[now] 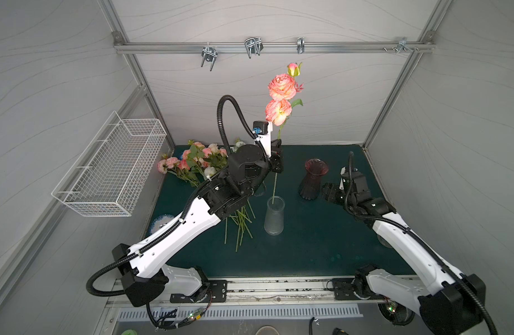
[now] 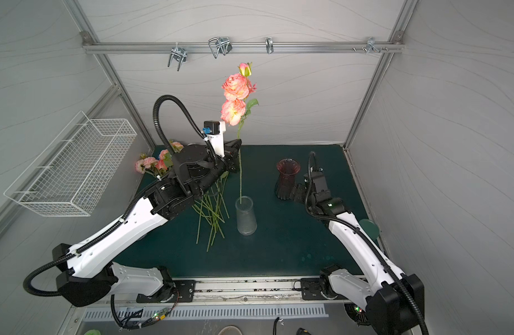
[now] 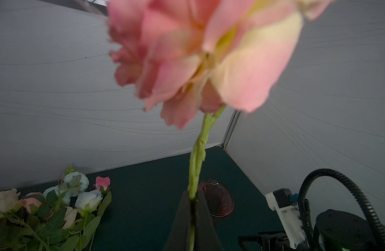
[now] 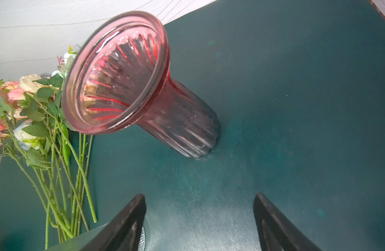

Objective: Arrange flowers in a vase
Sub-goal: Place the flower in the vase.

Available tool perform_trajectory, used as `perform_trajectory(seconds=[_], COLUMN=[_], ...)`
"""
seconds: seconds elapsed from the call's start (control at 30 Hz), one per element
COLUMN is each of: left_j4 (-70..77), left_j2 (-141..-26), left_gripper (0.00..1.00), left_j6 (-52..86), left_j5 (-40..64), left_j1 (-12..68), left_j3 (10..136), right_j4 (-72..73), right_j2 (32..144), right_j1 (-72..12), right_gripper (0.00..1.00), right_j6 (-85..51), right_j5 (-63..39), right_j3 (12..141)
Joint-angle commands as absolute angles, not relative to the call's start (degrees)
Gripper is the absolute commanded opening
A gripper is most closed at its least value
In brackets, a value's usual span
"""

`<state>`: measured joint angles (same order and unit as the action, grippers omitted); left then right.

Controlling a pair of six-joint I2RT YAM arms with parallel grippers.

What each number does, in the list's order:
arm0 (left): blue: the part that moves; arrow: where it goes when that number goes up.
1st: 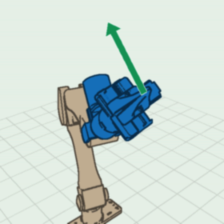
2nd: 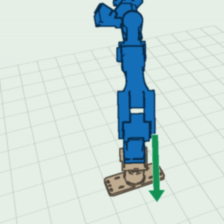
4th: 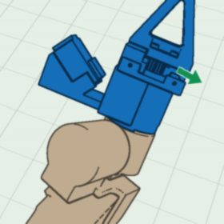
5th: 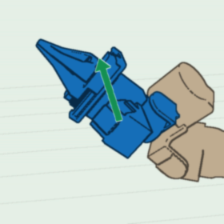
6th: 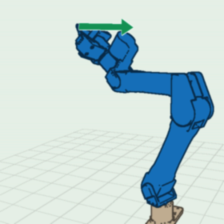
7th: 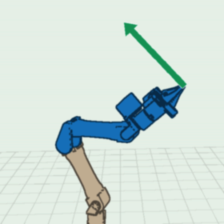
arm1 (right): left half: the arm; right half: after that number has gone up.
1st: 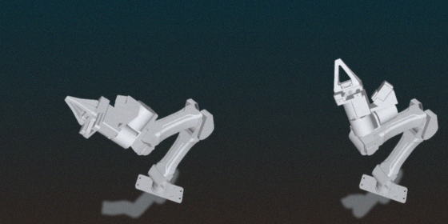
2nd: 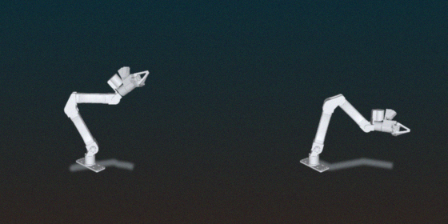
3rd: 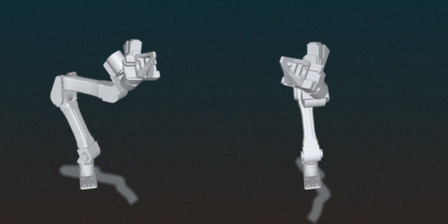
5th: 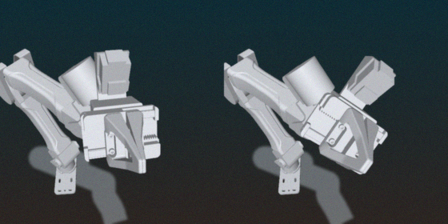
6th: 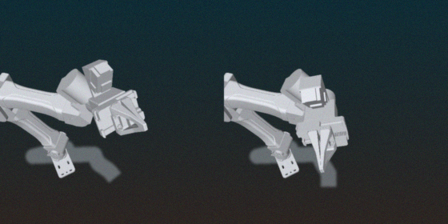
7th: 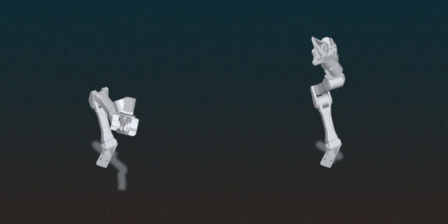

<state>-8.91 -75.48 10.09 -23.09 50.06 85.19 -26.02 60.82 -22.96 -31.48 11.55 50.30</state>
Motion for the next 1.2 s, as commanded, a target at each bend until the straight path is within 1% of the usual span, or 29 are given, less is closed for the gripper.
perform_trajectory(seconds=[0.0, 0.4, 0.63, 1.0, 1.03, 1.17], left_j4=[0.0, 4.7, 2.1, -5.7, -6.3, -9.2], left_j2=[-74.8, -69.3, -67.3, -66.4, -66.1, -65.1], left_gripper=[0.0, 0.0, 0.0, 0.0, 0.02, 0.21], left_j6=[9.7, 15.9, 18.5, 23.1, 23.3, 25.1], left_j5=[-22.6, -23.5, -27.0, -29.0, -29.2, -30.8], left_j1=[50.4, 51.2, 53.3, 57.3, 57.8, 59.2], left_j3=[83.4, 67.5, 62.8, 58.9, 58.8, 58.1], right_j4=[-27.3, -26.8, -26.5, -26.2, -26.2, -26.4], right_j2=[59.6, 59.6, 59.7, 59.6, 59.6, 59.2], right_j1=[-23.3, -23.3, -23.3, -23.5, -23.5, -23.5], right_gripper=[0.79, 0.79, 0.79, 0.78, 0.78, 0.78], right_j6=[-31.4, -31.4, -31.7, -32.0, -32.0, -32.1], right_j5=[12.5, 12.1, 11.7, 11.6, 11.5, 11.7], right_j3=[51.2, 51.0, 50.4, 49.8, 49.7, 49.4])
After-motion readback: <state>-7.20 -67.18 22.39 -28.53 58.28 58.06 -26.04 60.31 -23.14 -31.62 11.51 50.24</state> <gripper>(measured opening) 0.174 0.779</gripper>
